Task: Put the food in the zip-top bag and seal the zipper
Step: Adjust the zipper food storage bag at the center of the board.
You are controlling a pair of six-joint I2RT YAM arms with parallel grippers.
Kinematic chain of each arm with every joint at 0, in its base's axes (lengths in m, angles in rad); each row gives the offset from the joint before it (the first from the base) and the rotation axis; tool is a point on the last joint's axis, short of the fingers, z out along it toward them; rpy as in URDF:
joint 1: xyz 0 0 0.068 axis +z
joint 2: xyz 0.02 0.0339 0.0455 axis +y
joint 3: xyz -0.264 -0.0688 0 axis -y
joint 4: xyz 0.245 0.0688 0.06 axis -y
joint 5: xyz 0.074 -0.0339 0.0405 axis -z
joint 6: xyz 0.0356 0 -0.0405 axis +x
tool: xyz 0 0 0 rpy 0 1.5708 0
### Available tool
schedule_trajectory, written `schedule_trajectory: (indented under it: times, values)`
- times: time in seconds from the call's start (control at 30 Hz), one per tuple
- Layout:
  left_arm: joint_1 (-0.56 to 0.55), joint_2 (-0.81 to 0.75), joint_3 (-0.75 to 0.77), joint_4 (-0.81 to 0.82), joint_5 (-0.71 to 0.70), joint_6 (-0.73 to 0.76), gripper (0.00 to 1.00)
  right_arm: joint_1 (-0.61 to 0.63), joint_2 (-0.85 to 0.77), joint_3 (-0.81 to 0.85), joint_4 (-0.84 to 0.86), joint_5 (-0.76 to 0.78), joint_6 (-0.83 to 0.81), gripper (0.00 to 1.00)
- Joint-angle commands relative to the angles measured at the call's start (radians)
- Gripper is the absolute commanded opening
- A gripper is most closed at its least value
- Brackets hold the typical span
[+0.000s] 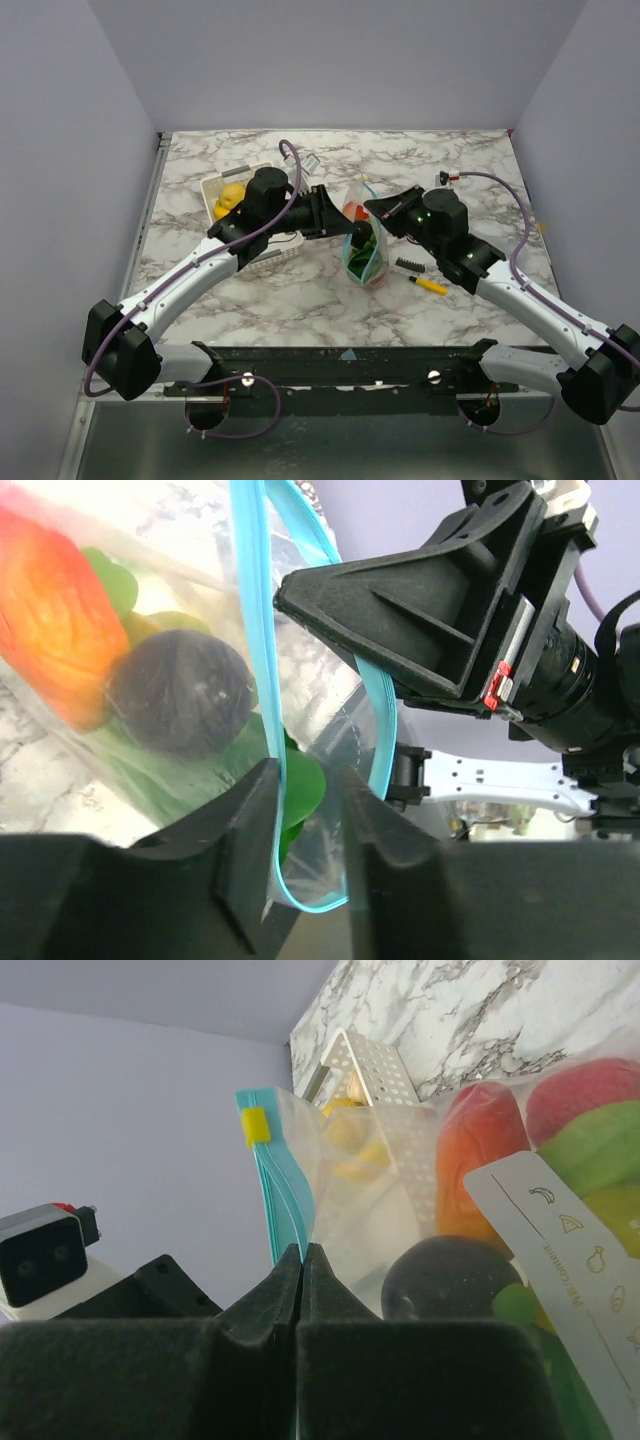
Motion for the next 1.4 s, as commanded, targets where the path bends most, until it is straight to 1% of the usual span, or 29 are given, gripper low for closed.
schedule_trajectory:
  times: [0.0,0.03,0.1,0.13,0.23,0.33,0.43,0.5,0.6,0.7,0.77,0.83,0.87,0.9,1.0,1.03,1.1,1.13,1.2,1.23,1.3,1.33,1.37]
  values:
    - [-0.011,0.031,0.070,-0.009,0.039,0.081,0.42,0.003,-0.009,-0.013,0.103,0.055,0.112,0.01]
    - [-0.015,0.043,0.086,-0.025,0.042,0.096,0.46,0.003,-0.011,-0.015,0.103,0.061,0.117,0.01]
    - [-0.028,0.069,0.131,-0.085,0.035,0.140,0.50,0.004,-0.011,-0.014,0.107,0.067,0.118,0.01]
    - [-0.037,0.076,0.152,-0.108,0.016,0.158,0.54,0.004,-0.010,-0.011,0.103,0.072,0.118,0.01]
    - [-0.077,0.099,0.213,-0.201,-0.076,0.215,0.58,0.002,-0.009,-0.011,0.097,0.087,0.141,0.01]
    - [-0.123,0.126,0.261,-0.252,-0.158,0.253,0.63,0.004,0.000,-0.022,0.098,0.096,0.176,0.01]
    - [-0.172,0.157,0.311,-0.313,-0.251,0.298,0.66,0.004,0.009,-0.030,0.097,0.110,0.204,0.01]
    - [-0.209,0.184,0.348,-0.358,-0.342,0.330,0.66,0.003,0.013,-0.032,0.097,0.119,0.218,0.01]
    - [-0.241,0.215,0.379,-0.397,-0.441,0.347,0.65,0.004,0.021,-0.024,0.094,0.118,0.230,0.01]
    - [-0.257,0.228,0.383,-0.404,-0.515,0.338,0.57,0.004,0.019,-0.022,0.092,0.122,0.248,0.01]
    - [-0.257,0.231,0.376,-0.394,-0.523,0.329,0.52,0.004,0.016,-0.025,0.092,0.123,0.263,0.01]
    - [-0.257,0.247,0.393,-0.411,-0.561,0.329,0.47,0.004,0.012,-0.025,0.092,0.119,0.265,0.01]
    - [-0.257,0.257,0.408,-0.427,-0.576,0.329,0.41,0.004,0.011,-0.028,0.092,0.118,0.264,0.01]
    - [-0.257,0.264,0.419,-0.440,-0.586,0.333,0.32,0.002,0.007,-0.032,0.091,0.119,0.260,0.01]
    - [-0.246,0.280,0.455,-0.464,-0.565,0.378,0.01,0.003,0.006,-0.044,0.095,0.117,0.208,0.01]
    - [-0.237,0.282,0.464,-0.471,-0.537,0.391,0.00,0.002,0.008,-0.045,0.095,0.118,0.170,0.05]
    - [-0.211,0.277,0.464,-0.475,-0.446,0.428,0.00,-0.001,0.011,-0.036,0.109,0.113,0.008,0.21]
    - [-0.196,0.271,0.461,-0.474,-0.387,0.456,0.00,-0.010,0.014,-0.020,0.114,0.083,-0.122,0.27]
    - [-0.164,0.257,0.454,-0.495,-0.296,0.506,0.00,-0.021,0.020,0.033,0.106,-0.010,-0.385,0.36]
    - [-0.145,0.248,0.450,-0.507,-0.256,0.540,0.00,-0.027,0.022,0.064,0.084,-0.048,-0.506,0.45]
    - [-0.111,0.227,0.438,-0.533,-0.184,0.587,0.00,-0.036,0.017,0.123,0.003,-0.098,-0.681,0.66]
    - [-0.093,0.219,0.432,-0.544,-0.132,0.609,0.00,-0.046,0.014,0.149,-0.033,-0.111,-0.734,0.75]
    - [-0.075,0.213,0.429,-0.558,-0.089,0.625,0.00,-0.058,0.012,0.166,-0.057,-0.129,-0.791,0.81]
